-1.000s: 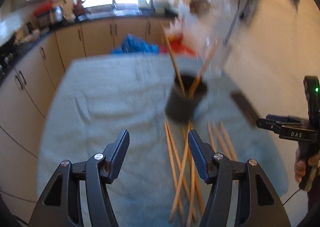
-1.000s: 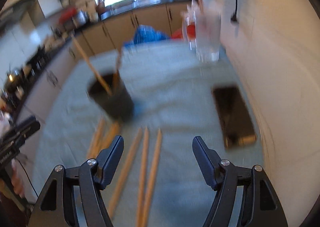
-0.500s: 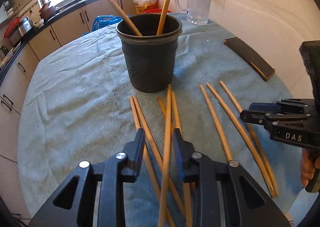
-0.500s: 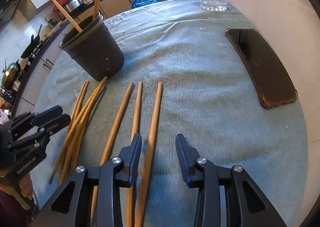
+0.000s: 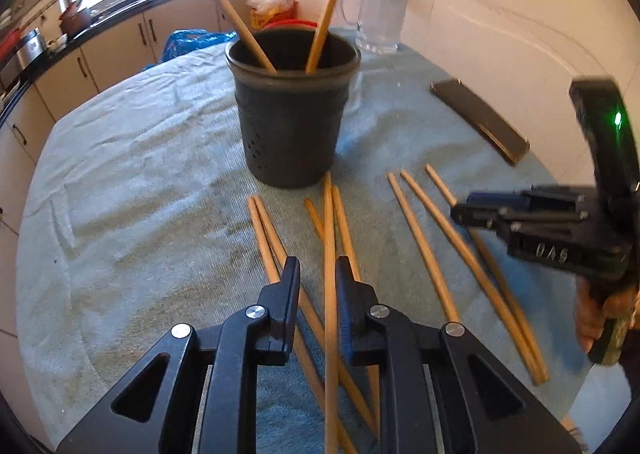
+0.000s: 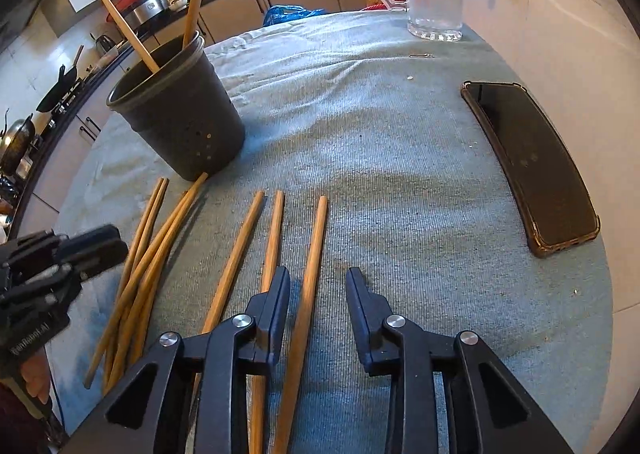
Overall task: Organize utensils
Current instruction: 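Move both open tools back down to the remaining chopsticks on the towel, then close the left tool on a chopstick while the right tool grasps another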
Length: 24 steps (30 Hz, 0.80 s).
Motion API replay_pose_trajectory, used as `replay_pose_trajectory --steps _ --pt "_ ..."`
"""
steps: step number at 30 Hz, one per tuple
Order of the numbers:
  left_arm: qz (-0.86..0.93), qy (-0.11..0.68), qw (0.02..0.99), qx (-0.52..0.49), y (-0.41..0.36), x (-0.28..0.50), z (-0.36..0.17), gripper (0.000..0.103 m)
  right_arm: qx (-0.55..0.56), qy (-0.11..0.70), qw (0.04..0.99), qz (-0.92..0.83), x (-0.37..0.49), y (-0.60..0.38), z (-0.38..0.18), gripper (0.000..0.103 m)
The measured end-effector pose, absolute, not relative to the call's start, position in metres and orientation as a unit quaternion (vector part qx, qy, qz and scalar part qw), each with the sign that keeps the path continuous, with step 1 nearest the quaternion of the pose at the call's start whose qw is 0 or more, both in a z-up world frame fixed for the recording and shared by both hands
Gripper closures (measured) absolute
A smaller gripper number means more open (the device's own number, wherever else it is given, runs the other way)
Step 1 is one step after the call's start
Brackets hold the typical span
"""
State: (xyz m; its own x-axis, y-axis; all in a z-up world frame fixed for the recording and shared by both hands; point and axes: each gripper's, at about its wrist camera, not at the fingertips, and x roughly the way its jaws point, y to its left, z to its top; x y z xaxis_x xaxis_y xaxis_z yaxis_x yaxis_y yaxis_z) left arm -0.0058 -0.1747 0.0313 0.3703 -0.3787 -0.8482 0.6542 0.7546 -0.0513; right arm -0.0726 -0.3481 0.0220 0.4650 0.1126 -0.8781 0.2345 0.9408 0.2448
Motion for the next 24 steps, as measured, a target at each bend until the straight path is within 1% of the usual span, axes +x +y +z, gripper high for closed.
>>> replay_pose_trajectory --steps 7,9,10,11,12,14,20,24 --pt "-0.327 0.471 0.8 0.176 -0.188 -0.009 0.016 0.086 0.164 0.515 0.84 -0.039 -0.074 -0.346 0.022 0.071" --pt "-0.319 0.472 0.801 0.182 -0.193 -0.009 0.015 0.096 0.162 0.515 0.841 -0.041 -0.074 -0.345 0.023 0.071" --pt "-0.317 0.475 0.801 0.18 -0.193 -0.007 0.014 0.096 0.159 0.516 0.841 -0.042 -0.074 -0.344 0.023 0.072" --pt "-0.308 0.481 0.802 0.172 -0.193 -0.005 0.015 0.096 0.155 0.517 0.841 -0.044 -0.073 -0.342 0.023 0.078" --pt "-0.304 0.484 0.804 0.164 -0.191 -0.004 0.016 0.097 0.147 0.519 0.841 -0.051 -0.072 -0.341 0.023 0.086" --pt "-0.305 0.487 0.806 0.14 -0.185 -0.003 0.021 0.097 0.143 0.521 0.84 -0.055 -0.073 -0.342 0.023 0.093" --pt "-0.29 0.504 0.812 0.051 -0.133 -0.004 0.043 0.097 0.163 0.527 0.833 -0.042 -0.085 -0.351 0.023 0.094" --pt "-0.246 0.526 0.814 0.019 -0.091 -0.002 0.033 0.096 0.166 0.535 0.828 -0.036 -0.097 -0.353 0.024 0.094"
